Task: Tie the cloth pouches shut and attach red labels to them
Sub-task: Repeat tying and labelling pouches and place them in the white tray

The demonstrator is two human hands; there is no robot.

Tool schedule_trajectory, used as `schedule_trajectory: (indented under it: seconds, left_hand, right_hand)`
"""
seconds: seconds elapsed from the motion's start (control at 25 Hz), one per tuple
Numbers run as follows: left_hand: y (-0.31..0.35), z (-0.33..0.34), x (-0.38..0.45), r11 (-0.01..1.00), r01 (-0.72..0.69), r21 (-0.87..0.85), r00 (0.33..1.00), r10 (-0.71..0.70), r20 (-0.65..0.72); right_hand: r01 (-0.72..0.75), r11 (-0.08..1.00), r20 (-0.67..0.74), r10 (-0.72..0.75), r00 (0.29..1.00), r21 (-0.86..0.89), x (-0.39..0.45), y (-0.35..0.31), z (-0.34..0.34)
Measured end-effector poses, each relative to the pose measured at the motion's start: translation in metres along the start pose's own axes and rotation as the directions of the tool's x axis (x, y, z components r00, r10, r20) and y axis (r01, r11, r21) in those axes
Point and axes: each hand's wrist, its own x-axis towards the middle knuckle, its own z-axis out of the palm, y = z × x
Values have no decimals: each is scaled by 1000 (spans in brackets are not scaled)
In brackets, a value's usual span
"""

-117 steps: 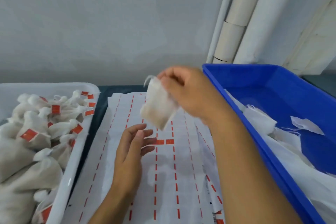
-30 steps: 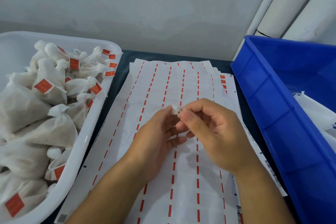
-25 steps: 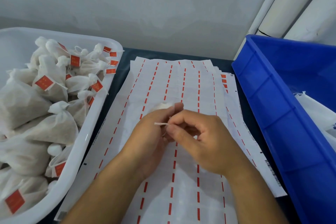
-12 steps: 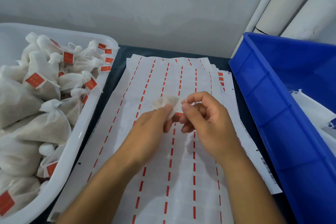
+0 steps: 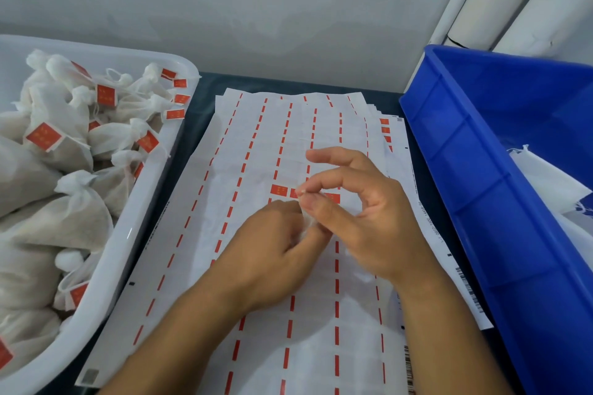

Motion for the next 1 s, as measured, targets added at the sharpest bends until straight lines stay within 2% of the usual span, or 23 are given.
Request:
schedule_trajectory:
  seconds: [0.16, 0.48, 0.6, 0.72, 0.84, 1.0]
  left_hand:
    - [0, 2, -2, 994, -75, -81, 997, 77, 20]
    - [4, 2, -2, 973, -62, -221, 997, 70, 27]
    - [2, 5, -1, 986, -69, -150, 996, 78, 52]
    - [0, 7, 0, 992, -94, -85, 994, 99, 49]
    - [2, 8, -1, 981, -120, -149, 991, 127, 38]
    - [4, 7, -3, 969, -110, -223, 993, 115, 11]
  right_hand:
    - [-22, 996, 96, 14, 995, 84, 0, 2, 1]
    - [-72, 988, 133, 55, 990, 133, 0, 3, -1]
    - [-80, 982, 113, 61, 992, 171, 1, 2, -2]
    - [-89, 984, 93, 75, 993, 152, 0, 4, -5]
    - [-96, 983, 112, 79, 991, 156, 0, 4, -5]
    - [-61, 995, 159, 48, 986, 77, 0, 3, -5]
